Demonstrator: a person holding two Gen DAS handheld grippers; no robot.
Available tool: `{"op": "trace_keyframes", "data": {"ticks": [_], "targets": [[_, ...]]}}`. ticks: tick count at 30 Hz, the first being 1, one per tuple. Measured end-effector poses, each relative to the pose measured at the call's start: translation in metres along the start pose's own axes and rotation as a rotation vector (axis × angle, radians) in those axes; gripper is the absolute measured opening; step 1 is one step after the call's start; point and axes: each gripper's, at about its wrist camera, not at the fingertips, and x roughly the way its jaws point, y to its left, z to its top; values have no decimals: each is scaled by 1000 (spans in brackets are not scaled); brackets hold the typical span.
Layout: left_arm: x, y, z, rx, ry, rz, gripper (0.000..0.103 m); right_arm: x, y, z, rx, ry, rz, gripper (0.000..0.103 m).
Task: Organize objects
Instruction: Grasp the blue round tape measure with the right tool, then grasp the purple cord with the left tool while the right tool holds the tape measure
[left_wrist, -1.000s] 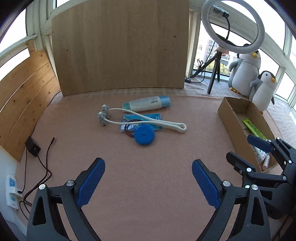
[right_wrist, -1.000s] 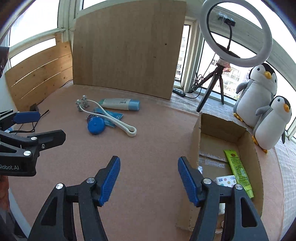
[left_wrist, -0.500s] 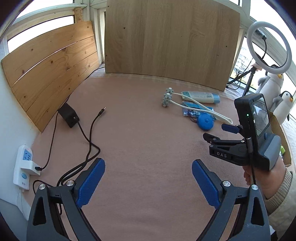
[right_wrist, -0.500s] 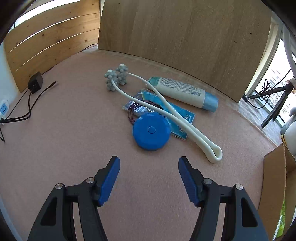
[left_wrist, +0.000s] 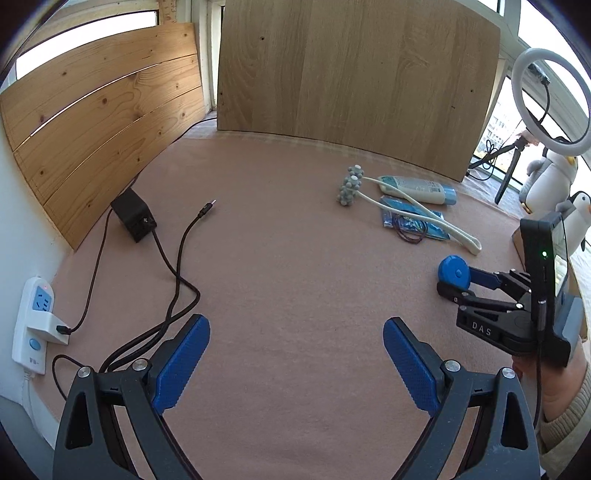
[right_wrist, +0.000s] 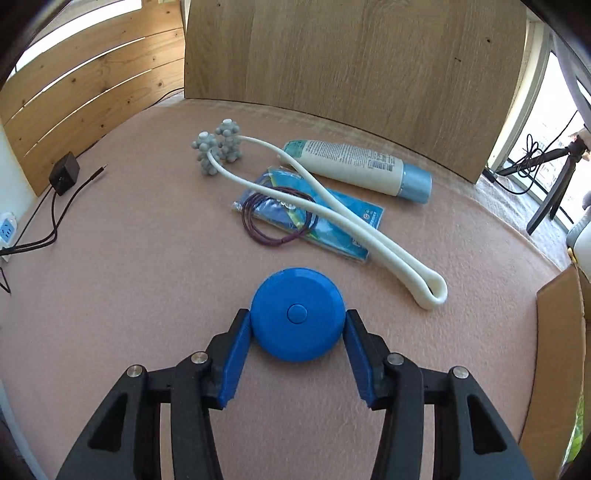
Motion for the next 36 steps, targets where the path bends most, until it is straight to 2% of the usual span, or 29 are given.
{"op": "trace_keyframes", "data": {"ticks": [4, 9, 12, 17, 20, 22, 24, 25, 27, 29, 33, 36], "targets": [[33, -38, 16, 57, -12, -43, 97, -22, -5, -38, 5, 25, -19, 46], [87, -95, 39, 124, -11, -94, 96, -49, -21, -80, 72, 46, -27, 46], [121, -123, 50, 148, 17, -117, 93, -61, -29, -100, 108, 50, -37, 46], [157, -149, 61, 162, 32, -84, 87, -75, -38, -123, 160, 40, -36, 46], [167, -156, 71, 165, 12, -70, 86, -79, -38, -128, 153, 28, -38, 46], [173, -160, 79, 184, 2, -66, 75, -79, -38, -129, 155, 22, -37, 46], [173, -160, 81, 192, -14, -73, 51, -79, -38, -128, 156, 17, -36, 46], [170, -159, 80, 198, -18, -76, 44, -79, -38, -128, 157, 15, -35, 46], [165, -156, 77, 223, -20, -77, 22, -79, -38, -129, 159, 11, -34, 46], [160, -155, 70, 231, -14, -87, 6, -79, -38, -128, 163, 8, -36, 46], [136, -138, 45, 223, -5, -96, 6, -79, -38, -128, 164, 5, -35, 46], [112, -123, 15, 219, 2, -106, 6, -79, -37, -128, 165, 3, -38, 46]]}}
